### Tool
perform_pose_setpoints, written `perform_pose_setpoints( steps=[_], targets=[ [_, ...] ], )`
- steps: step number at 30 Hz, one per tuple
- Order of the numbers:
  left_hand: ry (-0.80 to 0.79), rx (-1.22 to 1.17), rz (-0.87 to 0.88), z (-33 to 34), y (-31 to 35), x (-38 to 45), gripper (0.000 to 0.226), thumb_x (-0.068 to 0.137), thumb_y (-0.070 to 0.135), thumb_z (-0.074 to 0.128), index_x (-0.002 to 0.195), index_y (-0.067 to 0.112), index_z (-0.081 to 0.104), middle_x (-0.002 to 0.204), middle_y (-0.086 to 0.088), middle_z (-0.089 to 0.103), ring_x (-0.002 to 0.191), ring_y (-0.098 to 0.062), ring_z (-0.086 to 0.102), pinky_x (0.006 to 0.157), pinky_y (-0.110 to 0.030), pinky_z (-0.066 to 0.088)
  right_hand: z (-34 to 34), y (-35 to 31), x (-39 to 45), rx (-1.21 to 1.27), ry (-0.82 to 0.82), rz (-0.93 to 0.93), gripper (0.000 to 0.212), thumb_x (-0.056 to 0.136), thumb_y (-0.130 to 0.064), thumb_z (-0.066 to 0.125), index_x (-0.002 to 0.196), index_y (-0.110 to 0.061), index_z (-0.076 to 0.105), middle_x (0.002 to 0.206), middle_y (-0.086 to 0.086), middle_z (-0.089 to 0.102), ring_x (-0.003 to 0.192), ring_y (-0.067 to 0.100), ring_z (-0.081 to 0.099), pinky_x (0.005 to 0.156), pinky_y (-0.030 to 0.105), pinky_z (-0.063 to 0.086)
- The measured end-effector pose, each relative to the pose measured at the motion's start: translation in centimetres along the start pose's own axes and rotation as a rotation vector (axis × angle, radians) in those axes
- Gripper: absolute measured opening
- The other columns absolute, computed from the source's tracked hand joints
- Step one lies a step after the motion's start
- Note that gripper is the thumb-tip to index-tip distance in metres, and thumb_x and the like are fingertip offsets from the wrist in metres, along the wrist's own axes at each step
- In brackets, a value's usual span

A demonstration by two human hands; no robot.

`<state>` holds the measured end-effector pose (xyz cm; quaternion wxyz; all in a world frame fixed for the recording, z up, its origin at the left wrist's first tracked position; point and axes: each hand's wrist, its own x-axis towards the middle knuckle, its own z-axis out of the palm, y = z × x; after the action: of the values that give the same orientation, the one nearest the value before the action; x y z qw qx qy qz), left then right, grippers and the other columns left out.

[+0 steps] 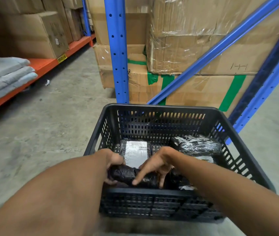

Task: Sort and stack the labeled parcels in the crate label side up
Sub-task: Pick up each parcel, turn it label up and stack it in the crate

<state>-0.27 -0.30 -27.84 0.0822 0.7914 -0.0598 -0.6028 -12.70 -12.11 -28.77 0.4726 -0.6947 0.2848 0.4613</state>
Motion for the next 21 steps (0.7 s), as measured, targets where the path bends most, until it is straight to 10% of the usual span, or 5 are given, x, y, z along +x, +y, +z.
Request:
perform_pose_setpoints(
  steps=[3,8,10,14,21],
  targets=[
    [-0.003,-0.192,0.018,-1.2,0.2,-2.0,0.04,0.09,0.048,0.056,0.088,0.008,0.058,0.073,-0.009,0.062,0.068,-0.021,0.057,0.041,-0.025,0.054,-1.2,-0.1,-3.1,-0.166,0.172,-0.091,0.107,0.074,-0.046,0.083,0.16,-0.028,0.021,0.168,0.007,0.024,0.104,0.022,0.064,0.074,0.031,0.057],
    [-0.013,-0.495,0.262,-3.6,0.5,-4.5,0.084,0.084,0.079,0.027,0.112,0.009,0.062,0.095,-0.013,0.063,0.072,-0.019,0.056,0.052,-0.026,0.056,-4.0,1.3,-7.3,-0.051,0.475,-0.2,0.083,0.076,-0.046,0.073,0.147,-0.019,0.038,0.106,0.002,0.073,0.047,0.015,0.06,0.047,0.026,0.045],
    [-0.012,-0.604,0.385,-4.3,1.2,-4.9,0.08,0.088,0.075,0.025,0.119,0.011,0.061,0.104,-0.009,0.062,0.079,-0.019,0.055,0.068,-0.033,0.054,-4.8,2.2,-8.7,0.08,0.479,-0.252,0.064,0.082,-0.044,0.067,0.131,-0.007,0.05,0.071,-0.003,0.071,0.042,0.015,0.054,0.042,0.023,0.041],
    [0.192,-0.573,0.469,-3.6,2.6,-5.4,0.059,0.093,0.059,0.044,0.131,0.016,0.057,0.108,-0.005,0.058,0.091,-0.019,0.053,0.091,-0.041,0.049,-5.2,3.1,-10.0,0.277,0.445,-0.365,0.051,0.092,-0.035,0.062,0.13,-0.002,0.055,0.094,0.015,0.067,0.043,0.012,0.051,0.04,0.019,0.044],
    [0.014,-0.566,0.515,-2.6,2.4,-4.0,0.069,0.082,0.07,0.051,0.13,0.02,0.053,0.121,-0.007,0.066,0.098,-0.029,0.066,0.076,-0.046,0.058,-5.0,3.5,-9.8,0.49,0.382,-0.433,0.035,0.097,-0.039,0.052,0.113,-0.009,0.06,0.072,0.002,0.074,0.044,0.012,0.051,0.043,0.019,0.045]
  ],
)
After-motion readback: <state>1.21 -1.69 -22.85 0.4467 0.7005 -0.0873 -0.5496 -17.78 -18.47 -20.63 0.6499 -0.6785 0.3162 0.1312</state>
